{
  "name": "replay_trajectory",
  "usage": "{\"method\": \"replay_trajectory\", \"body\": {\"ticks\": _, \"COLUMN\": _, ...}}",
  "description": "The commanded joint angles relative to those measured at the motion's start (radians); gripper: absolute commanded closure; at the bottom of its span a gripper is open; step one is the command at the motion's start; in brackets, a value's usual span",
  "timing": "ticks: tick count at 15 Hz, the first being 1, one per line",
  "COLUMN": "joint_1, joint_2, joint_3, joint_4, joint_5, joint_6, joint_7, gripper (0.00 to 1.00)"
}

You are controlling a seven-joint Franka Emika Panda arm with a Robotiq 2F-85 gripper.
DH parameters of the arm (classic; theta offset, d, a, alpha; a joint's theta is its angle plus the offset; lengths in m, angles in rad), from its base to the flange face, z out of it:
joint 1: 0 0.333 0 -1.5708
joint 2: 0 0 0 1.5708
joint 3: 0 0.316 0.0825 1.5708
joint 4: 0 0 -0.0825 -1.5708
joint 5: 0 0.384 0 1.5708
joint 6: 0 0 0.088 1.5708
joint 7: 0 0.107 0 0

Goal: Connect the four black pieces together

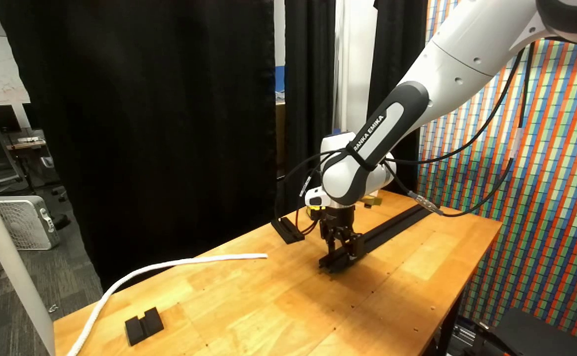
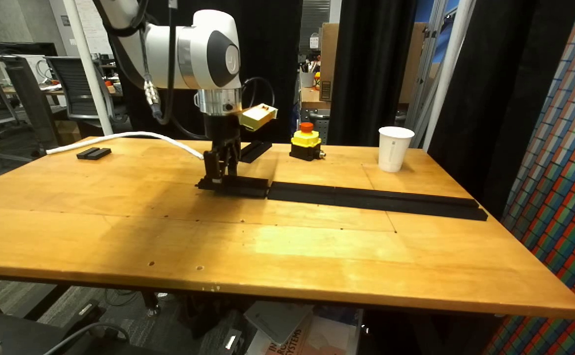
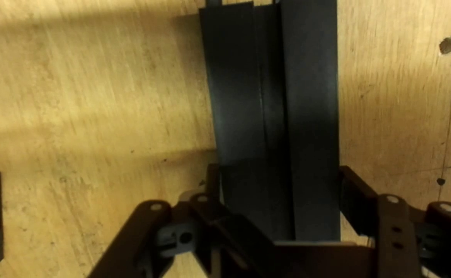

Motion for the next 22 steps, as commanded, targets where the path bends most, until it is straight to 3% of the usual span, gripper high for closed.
{"method": "replay_trajectory", "body": {"ticks": 1, "joint_1": -0.003, "joint_2": 0.005, "joint_3": -0.004, "joint_4": 0.021, "joint_5": 0.029, "joint_6": -0.011, "joint_7": -0.038, "gripper": 0.52}}
{"method": "replay_trajectory", "body": {"ticks": 22, "joint_1": -0.028, "joint_2": 0.067, "joint_3": -0.001, "joint_4": 0.088, "joint_5": 0.070, "joint_6": -0.023, "joint_7": -0.083, "gripper": 0.52}}
